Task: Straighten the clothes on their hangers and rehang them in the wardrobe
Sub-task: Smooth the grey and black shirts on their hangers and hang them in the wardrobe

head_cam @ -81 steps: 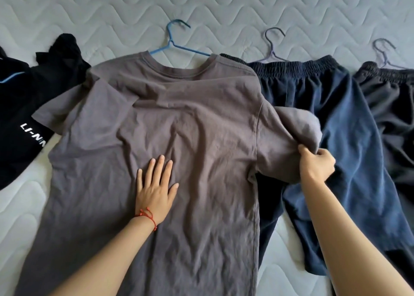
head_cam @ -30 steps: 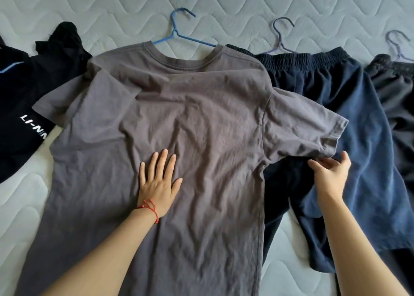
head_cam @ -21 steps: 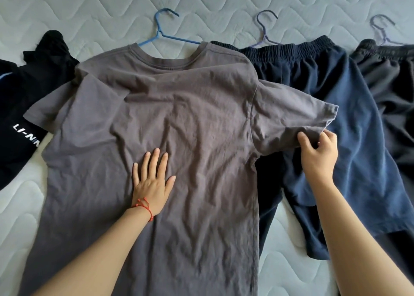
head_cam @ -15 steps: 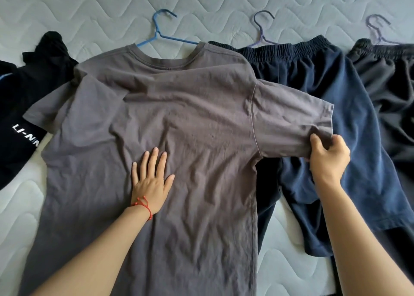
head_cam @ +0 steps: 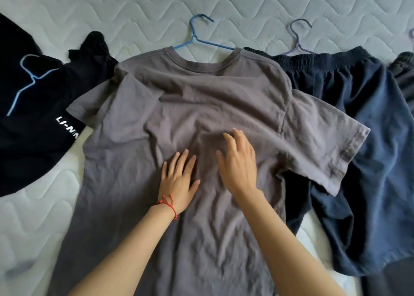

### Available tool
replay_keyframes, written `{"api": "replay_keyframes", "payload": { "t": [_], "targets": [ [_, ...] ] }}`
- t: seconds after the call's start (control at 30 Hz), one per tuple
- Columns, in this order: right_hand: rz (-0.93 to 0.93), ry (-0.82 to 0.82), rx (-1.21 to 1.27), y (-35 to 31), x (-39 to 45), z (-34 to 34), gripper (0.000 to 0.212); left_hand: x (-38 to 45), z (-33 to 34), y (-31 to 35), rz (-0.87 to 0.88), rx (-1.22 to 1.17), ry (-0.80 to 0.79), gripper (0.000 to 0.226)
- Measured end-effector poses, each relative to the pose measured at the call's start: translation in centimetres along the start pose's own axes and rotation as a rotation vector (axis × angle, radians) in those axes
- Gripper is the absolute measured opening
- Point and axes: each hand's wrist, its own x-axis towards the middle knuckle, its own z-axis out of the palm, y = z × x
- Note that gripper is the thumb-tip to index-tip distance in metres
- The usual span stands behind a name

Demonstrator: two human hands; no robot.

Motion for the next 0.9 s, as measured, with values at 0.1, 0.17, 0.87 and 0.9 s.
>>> {"api": "replay_keyframes", "payload": {
  "t": [0.1, 0.17, 0.87, 0.9],
  "targets": [
    [-0.047, -0.147, -0.007, -1.7, 0.8, 3.8, 0.051, 0.0, -1.0, -1.5, 0.023, -0.110, 0.097, 0.055],
    [-0.086, -0.135, -0.122, -1.3, 0.7, 5.8, 0.054, 0.2, -1.9, -3.7, -0.009, -0.156, 0.234, 0.048],
    [-0.075, 0.035, -0.327, -1.2, 1.0, 8.1, 0.057, 10.3, -11.6, -23.0, -0.764, -0.420, 0.322, 0.031],
    [-0.073, 0.031, -0.332, -1.2, 1.1, 8.1, 0.057, 10.2, -12.0, -23.3, -0.743, -0.450, 0.347, 0.028]
  ]
}}
